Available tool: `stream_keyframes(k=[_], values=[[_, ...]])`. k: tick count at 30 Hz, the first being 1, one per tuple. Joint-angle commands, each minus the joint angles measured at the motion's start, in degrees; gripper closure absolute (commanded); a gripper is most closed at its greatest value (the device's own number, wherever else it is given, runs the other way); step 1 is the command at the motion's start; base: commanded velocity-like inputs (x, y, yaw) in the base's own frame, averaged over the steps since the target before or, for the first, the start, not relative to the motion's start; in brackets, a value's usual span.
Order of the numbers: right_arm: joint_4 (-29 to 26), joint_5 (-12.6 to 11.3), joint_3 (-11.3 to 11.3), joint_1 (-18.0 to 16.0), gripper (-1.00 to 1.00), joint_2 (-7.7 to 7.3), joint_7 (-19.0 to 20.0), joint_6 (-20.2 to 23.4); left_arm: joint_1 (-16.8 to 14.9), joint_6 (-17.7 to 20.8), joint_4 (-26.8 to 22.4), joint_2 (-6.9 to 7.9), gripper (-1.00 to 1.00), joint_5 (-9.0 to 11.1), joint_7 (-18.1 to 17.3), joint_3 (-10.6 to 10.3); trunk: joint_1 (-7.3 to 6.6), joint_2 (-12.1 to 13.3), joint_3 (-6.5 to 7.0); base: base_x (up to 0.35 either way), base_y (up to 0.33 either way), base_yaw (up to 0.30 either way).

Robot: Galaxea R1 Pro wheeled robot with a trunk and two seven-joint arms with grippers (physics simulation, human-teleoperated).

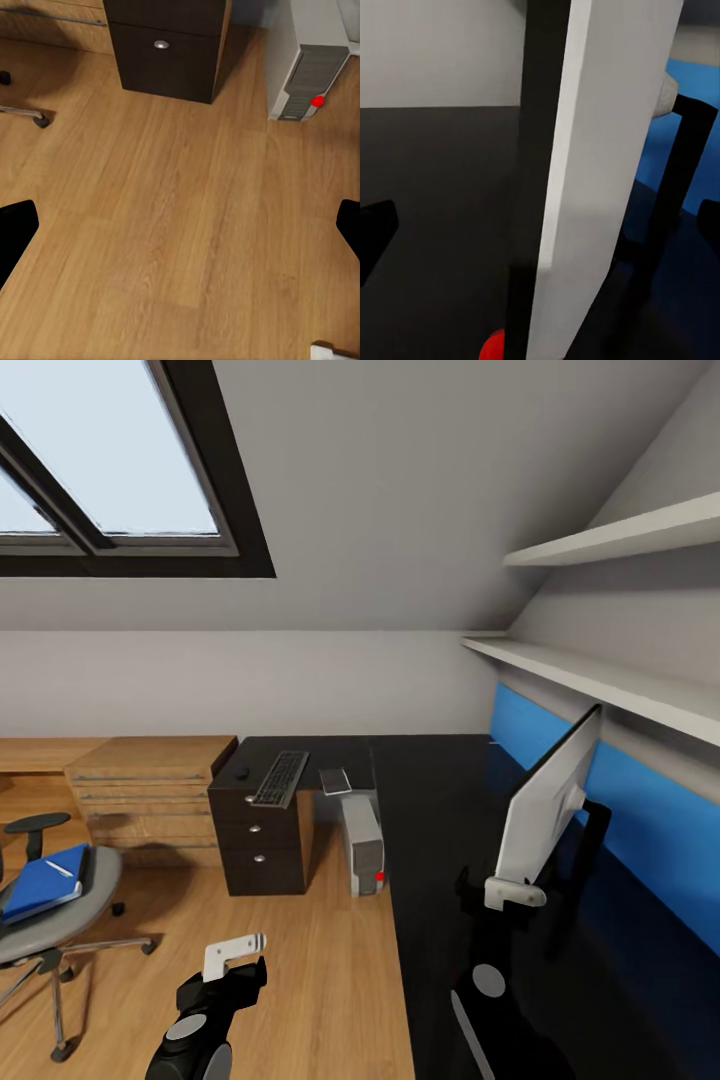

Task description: In the bedroom, organize the workspace by keeping the computer under the desk, ensuring the monitor is on the desk, placing the keyboard on the desk next to the monitor, placing the mouse on the desk next to the keyboard, moving the folder from the swivel chair onto the desk next to the mouse, stacking the notebook on top of the folder with the pen on top of the notebook, and positioning the swivel chair next to the desk.

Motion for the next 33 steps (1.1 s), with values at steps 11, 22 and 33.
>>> stream_keyframes(k=[11,22,33], values=[[0.1,0.2,-1.2,0.0,-1.0,-0.05,-0.3,0.2,0.0,0.0,-0.1,0.0,-1.0,0.7,0.5,-0.2,0.02,-0.1,-0.09,0.151,0.0,0.0],[0.0,0.2,-5.4,-0.1,-1.0,-0.95,-0.3,0.4,0.0,0.1,0.0,-0.06,-1.0,0.7,0.5,-0.2,0.02,-0.1,-0.09,0.01,0.0,0.0],[0.0,0.2,-5.8,-0.1,-1.0,-1.08,-0.2,0.4,0.0,0.1,0.0,-0.06,-1.0,0.7,0.5,-0.2,0.02,-0.1,-0.09,0.0,0.0,0.0]])
